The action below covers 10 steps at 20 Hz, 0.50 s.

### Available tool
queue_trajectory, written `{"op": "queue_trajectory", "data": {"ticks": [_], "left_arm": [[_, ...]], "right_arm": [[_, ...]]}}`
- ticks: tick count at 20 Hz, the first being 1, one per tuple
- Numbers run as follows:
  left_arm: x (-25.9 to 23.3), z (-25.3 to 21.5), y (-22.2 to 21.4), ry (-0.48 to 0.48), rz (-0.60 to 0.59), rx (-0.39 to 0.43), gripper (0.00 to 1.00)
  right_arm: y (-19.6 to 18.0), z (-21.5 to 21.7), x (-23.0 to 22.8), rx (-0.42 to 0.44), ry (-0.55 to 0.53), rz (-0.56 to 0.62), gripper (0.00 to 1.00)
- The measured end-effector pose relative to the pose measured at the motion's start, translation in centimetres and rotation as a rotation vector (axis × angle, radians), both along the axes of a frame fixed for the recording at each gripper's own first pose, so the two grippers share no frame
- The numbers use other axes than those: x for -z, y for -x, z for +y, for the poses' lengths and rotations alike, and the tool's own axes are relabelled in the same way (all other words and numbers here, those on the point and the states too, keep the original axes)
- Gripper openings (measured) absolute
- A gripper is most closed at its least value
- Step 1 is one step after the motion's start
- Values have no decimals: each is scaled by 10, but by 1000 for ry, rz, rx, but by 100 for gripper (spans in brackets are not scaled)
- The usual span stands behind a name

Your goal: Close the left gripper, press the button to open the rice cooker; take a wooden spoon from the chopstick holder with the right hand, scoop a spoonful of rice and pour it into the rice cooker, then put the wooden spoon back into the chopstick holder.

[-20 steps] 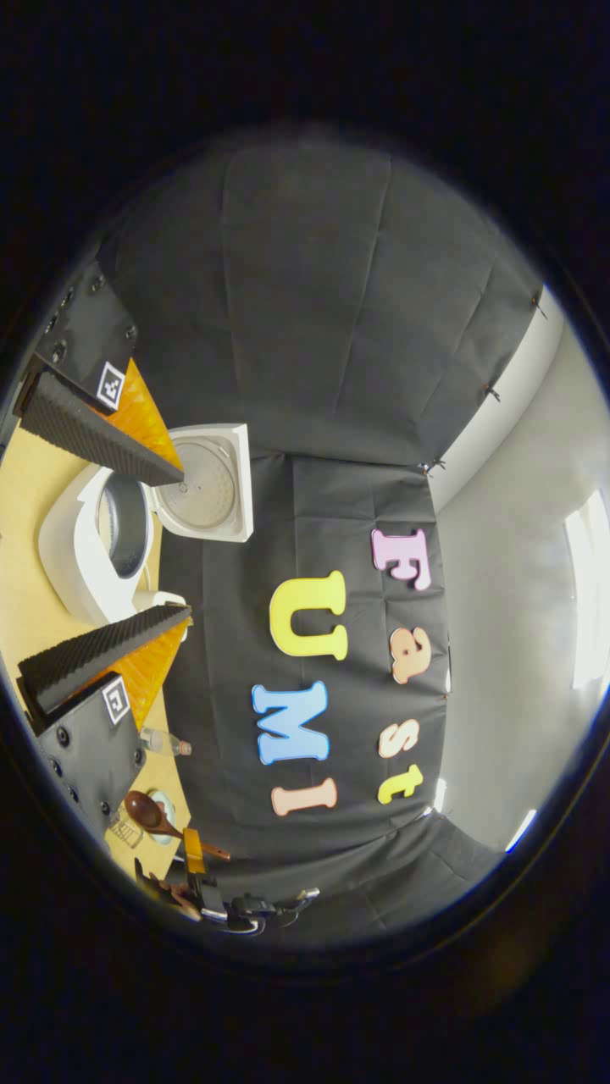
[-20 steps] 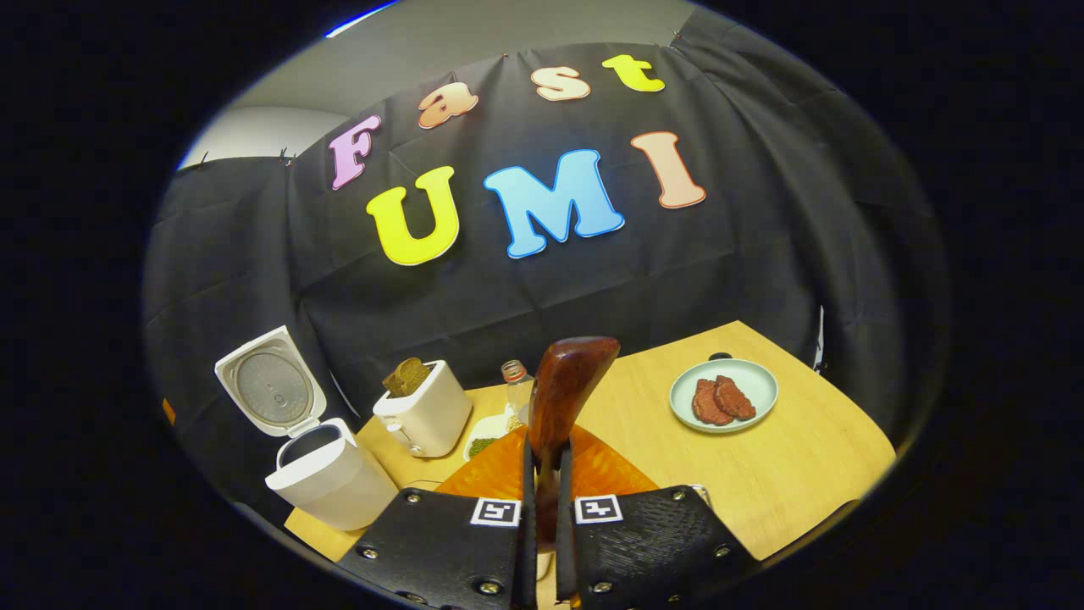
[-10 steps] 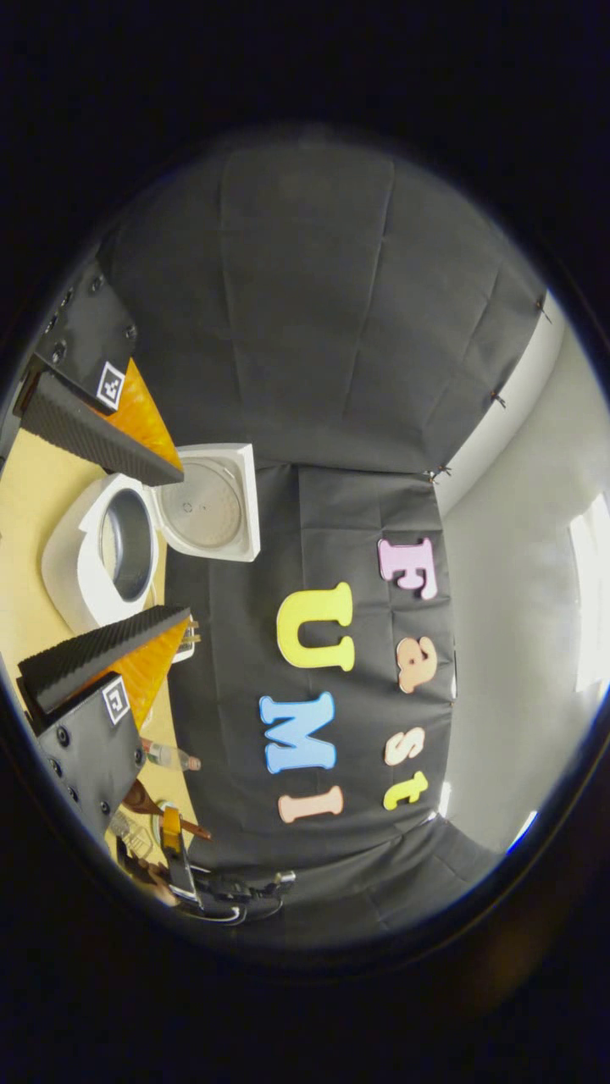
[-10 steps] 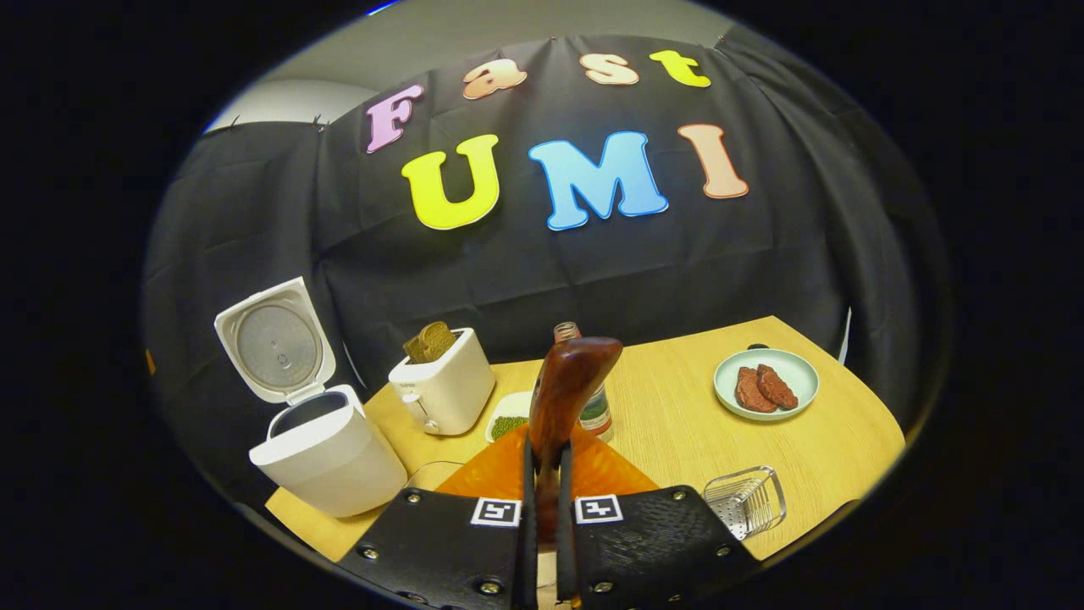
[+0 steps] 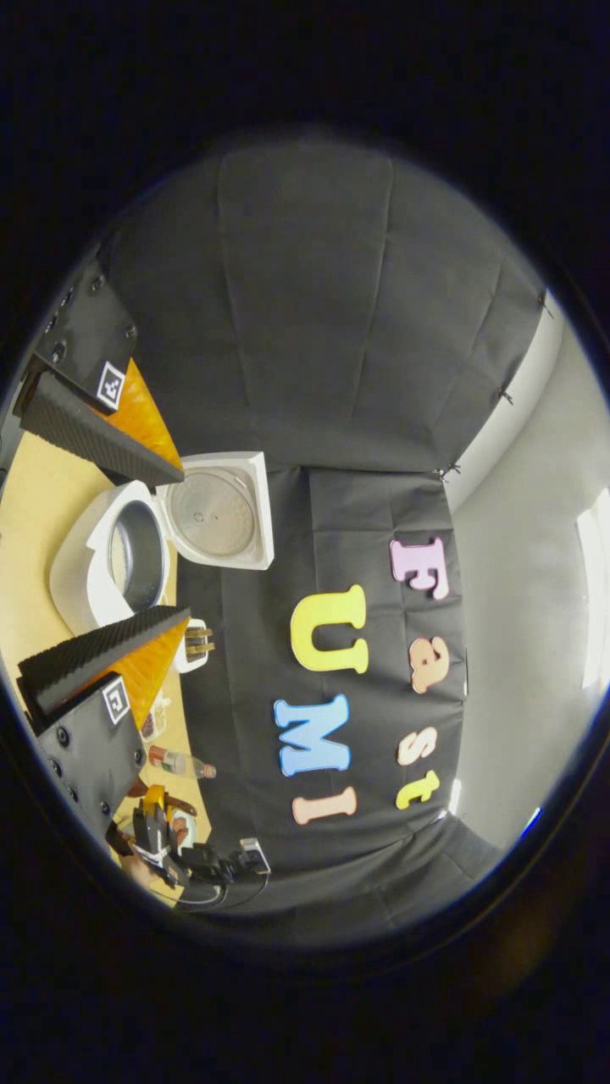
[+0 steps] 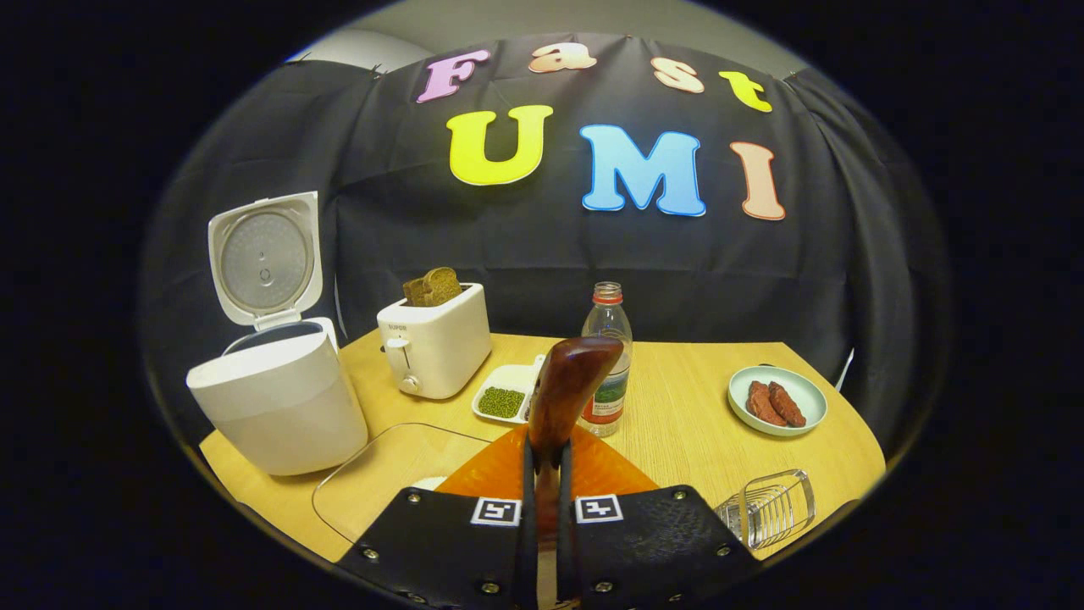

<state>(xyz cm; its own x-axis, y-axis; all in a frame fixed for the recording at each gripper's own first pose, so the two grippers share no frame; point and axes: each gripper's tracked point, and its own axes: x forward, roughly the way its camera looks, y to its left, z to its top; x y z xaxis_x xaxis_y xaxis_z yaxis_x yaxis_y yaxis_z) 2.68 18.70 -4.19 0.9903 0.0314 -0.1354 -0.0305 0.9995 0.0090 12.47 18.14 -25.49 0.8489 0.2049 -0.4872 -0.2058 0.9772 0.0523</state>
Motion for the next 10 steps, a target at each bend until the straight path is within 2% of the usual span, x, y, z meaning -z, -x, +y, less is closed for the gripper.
{"op": "queue_trajectory", "data": {"ticks": [5,10], "left_arm": [[2,2,1,5,-2,1,98],[5,1,5,2,3,3,98]], "right_arm": [[6,18,15,-30,17,23,9],[22,48,18,-68,-84,85,9]]}}
